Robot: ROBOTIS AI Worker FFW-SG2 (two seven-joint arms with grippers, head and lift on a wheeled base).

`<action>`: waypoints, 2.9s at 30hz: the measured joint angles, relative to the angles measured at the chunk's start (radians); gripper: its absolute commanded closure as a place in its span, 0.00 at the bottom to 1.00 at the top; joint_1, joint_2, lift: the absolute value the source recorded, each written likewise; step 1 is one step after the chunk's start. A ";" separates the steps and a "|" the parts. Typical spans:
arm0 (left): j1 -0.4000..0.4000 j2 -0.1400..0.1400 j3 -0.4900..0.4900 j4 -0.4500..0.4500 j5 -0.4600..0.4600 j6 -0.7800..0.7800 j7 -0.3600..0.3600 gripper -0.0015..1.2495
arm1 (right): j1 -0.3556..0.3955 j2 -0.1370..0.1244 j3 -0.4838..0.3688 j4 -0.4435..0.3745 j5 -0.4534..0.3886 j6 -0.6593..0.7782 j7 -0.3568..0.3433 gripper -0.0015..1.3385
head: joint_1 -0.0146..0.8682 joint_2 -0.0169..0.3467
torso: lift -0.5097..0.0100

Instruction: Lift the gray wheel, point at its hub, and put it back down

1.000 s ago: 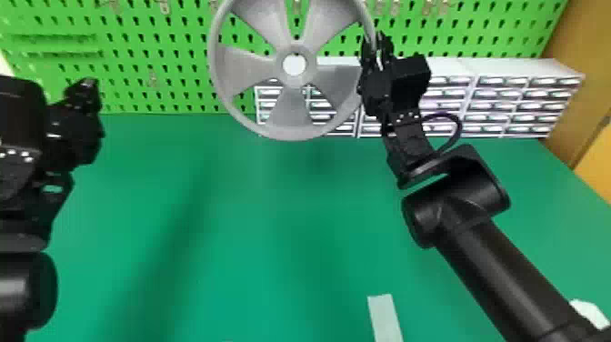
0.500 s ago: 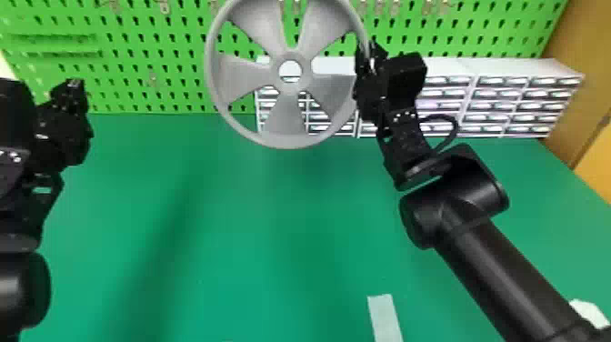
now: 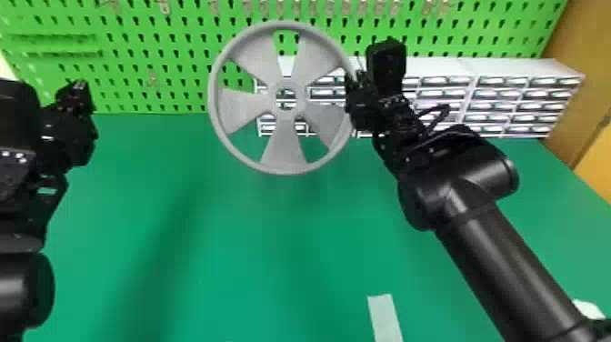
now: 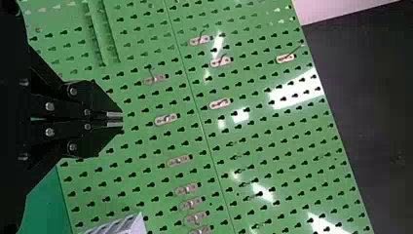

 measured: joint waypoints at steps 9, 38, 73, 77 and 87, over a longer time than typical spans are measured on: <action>0.000 0.000 -0.004 0.002 0.000 0.002 0.000 0.98 | -0.012 0.026 -0.050 -0.004 -0.057 0.247 0.036 0.98 | 0.80 0.18 | 0.81; -0.006 -0.003 -0.028 0.017 0.005 0.003 0.000 0.98 | -0.115 0.056 -0.087 0.254 -0.268 0.728 0.119 0.98 | 0.80 0.18 | 0.81; -0.008 -0.009 -0.044 0.022 0.012 0.002 0.000 0.98 | -0.145 0.065 -0.024 0.374 -0.137 0.749 0.120 0.98 | 0.80 0.18 | 0.81; -0.008 -0.009 -0.044 0.022 0.012 0.002 0.000 0.98 | -0.144 0.065 -0.023 0.383 -0.136 0.745 0.120 0.98 | 0.80 0.18 | 0.81; -0.008 -0.009 -0.046 0.022 0.014 0.002 -0.001 0.98 | -0.140 0.067 -0.023 0.406 -0.136 0.731 0.120 0.98 | 0.80 0.18 | 0.81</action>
